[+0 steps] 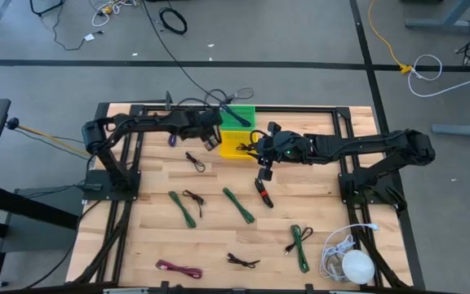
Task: Pick & Place USB Port
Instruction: Put the purple charger cable into the green basket
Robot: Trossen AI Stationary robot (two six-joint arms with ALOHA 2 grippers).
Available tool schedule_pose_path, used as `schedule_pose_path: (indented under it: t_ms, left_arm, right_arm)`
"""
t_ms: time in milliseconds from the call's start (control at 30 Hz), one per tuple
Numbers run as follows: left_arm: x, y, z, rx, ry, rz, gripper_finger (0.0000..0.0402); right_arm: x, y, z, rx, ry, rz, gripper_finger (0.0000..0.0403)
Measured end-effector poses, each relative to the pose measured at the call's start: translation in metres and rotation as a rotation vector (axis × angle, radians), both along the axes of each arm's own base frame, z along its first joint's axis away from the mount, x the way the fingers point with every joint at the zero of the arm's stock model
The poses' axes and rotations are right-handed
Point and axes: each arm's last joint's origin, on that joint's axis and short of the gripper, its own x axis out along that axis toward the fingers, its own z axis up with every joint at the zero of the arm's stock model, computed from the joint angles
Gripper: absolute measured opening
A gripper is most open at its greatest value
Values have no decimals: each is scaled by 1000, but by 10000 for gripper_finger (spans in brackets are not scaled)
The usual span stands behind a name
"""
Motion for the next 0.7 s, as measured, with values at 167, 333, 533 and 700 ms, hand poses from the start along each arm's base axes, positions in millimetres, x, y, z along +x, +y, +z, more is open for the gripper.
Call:
schedule_pose_path:
  t_ms: [167,333,533,700]
  left_arm:
    - [-29,20,-5,-58,107,193,147]
    - [-57,41,-16,-116,115,364,147]
    - [-86,53,-37,-235,94,488,147]
    - [-98,58,-49,-279,48,526,147]
  right_arm:
    - [0,0,-1,-3,9,2,120]
    - [-1,0,-2,-6,23,4,120]
    - [-1,0,-2,-7,31,5,120]
    - [-1,0,-2,-17,34,11,120]
